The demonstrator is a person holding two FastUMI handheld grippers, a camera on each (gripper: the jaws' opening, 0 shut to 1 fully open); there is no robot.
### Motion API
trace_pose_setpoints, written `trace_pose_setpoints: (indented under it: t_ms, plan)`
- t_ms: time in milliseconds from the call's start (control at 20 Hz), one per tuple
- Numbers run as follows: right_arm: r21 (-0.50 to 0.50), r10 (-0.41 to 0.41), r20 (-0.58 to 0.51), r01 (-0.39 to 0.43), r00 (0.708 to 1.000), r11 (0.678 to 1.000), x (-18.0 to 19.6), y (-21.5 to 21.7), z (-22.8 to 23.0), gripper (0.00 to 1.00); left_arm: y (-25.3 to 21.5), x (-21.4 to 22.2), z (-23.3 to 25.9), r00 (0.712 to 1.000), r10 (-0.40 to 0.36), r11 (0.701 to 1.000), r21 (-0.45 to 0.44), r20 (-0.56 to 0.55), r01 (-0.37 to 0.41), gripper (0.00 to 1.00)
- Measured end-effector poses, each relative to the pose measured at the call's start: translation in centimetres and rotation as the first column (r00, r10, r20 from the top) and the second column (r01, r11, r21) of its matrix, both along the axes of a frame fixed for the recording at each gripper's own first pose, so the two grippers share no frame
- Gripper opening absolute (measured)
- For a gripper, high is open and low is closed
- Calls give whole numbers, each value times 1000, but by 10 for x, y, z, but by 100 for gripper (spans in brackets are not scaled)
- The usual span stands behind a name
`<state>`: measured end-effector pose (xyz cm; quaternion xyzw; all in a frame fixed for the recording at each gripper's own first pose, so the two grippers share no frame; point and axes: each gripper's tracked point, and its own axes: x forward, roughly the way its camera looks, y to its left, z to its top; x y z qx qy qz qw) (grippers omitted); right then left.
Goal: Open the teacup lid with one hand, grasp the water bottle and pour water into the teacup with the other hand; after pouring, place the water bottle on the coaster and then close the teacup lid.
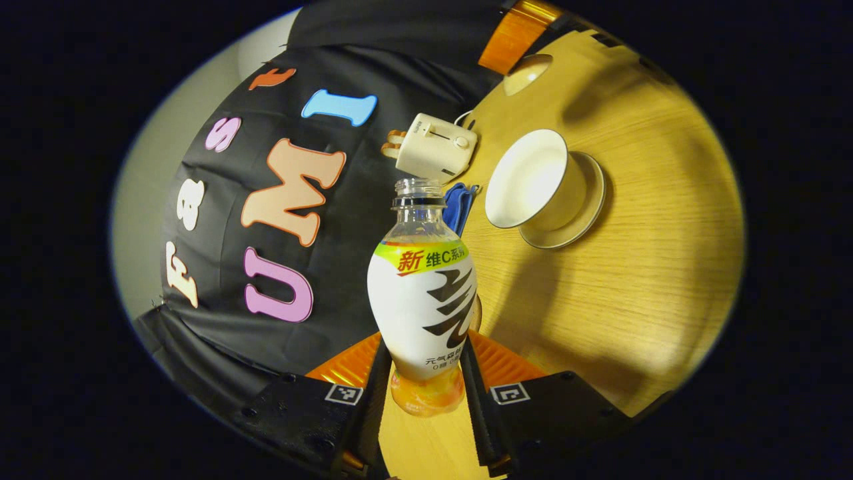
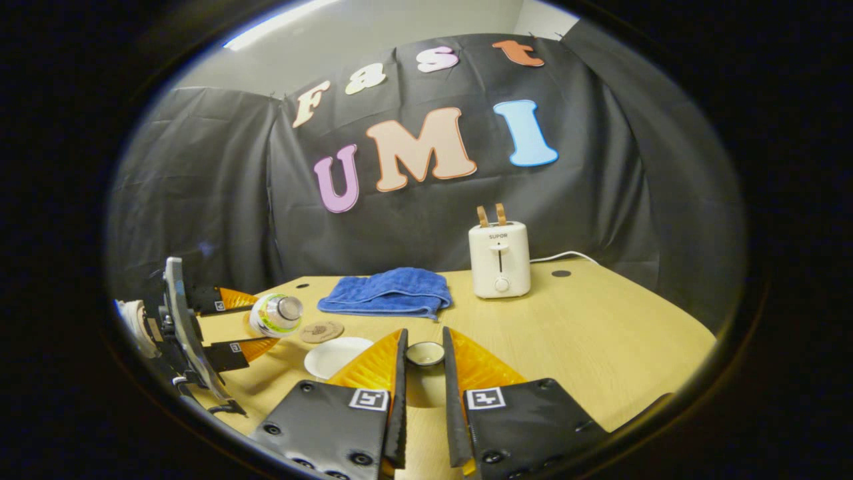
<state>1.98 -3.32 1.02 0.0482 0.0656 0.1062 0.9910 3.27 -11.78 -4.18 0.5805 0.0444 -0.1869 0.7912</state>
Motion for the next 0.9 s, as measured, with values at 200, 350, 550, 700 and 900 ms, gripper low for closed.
trace_pose_setpoints:
  t_ms: [200, 350, 550, 700, 900]
  plan:
    - [-4, 6, 7, -6, 1000, 1000, -3, 0, 2, 29, 1, 1, 1, 999, -27, 994, 110, 21, 24, 54]
    - [-13, 7, -9, -7, 1000, 1000, -2, 0, -3, 27, 2, 5, -2, 1000, -22, 984, 176, 7, 21, 54]
    - [-40, 13, 5, -12, 1000, 999, -6, 4, 3, 27, 3, 7, -3, 999, -37, 961, 273, 10, 33, 54]
    - [-48, 21, 4, -21, 1000, 999, -8, 9, 2, 27, 3, 11, -2, 998, -59, 932, 359, 7, 52, 54]
    - [-50, 29, -3, -29, 1000, 998, -10, 13, -2, 28, 7, 11, -1, 998, -63, 896, 440, 2, 55, 54]
